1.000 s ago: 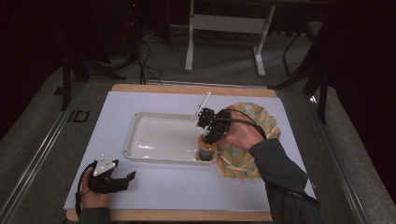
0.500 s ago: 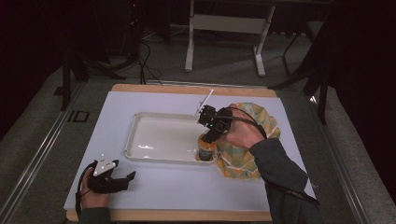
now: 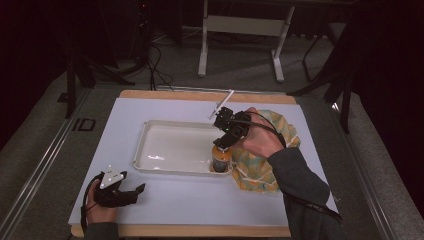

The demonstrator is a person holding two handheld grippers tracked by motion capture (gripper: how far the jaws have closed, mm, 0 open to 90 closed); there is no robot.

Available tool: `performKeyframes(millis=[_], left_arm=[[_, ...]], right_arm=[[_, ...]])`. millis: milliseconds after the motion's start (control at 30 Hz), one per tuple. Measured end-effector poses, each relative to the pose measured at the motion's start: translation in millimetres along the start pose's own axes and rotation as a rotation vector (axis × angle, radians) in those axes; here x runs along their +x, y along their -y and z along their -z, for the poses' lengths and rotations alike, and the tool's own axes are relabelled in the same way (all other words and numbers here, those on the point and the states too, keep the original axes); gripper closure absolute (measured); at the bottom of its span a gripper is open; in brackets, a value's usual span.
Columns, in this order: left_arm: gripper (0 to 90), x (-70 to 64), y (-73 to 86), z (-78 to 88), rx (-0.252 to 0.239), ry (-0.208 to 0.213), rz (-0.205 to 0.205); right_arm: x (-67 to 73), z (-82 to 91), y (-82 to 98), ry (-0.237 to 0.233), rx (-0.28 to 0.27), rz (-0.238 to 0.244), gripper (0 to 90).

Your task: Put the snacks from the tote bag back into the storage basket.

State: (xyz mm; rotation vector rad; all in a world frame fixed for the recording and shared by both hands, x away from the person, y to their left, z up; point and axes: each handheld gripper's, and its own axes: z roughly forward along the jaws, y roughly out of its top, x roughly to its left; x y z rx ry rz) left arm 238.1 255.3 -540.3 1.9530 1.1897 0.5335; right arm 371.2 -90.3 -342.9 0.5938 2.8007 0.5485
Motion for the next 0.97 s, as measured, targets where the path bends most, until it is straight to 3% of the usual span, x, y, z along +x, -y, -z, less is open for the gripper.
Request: performKeyframes(millis=[300,567,967], left_arm=[[18.4,0.0,0.0,0.0,0.0,-0.001,0.0],[18.4,-0.1,0.0,0.0,0.001,-0.001,0.0],[18.4,0.4,-0.1,-0.5,0.003,-0.001,0.005]], right_arm=[[-5.4,10.1,1.6,0.033,-0.052,-0.032,45.9],[-12.6,15.3,9.1,0.062,-0.064,-0.064,47.0],[-26.6,9.4,30.1,0.104,-0.023,-0.112,47.2]])
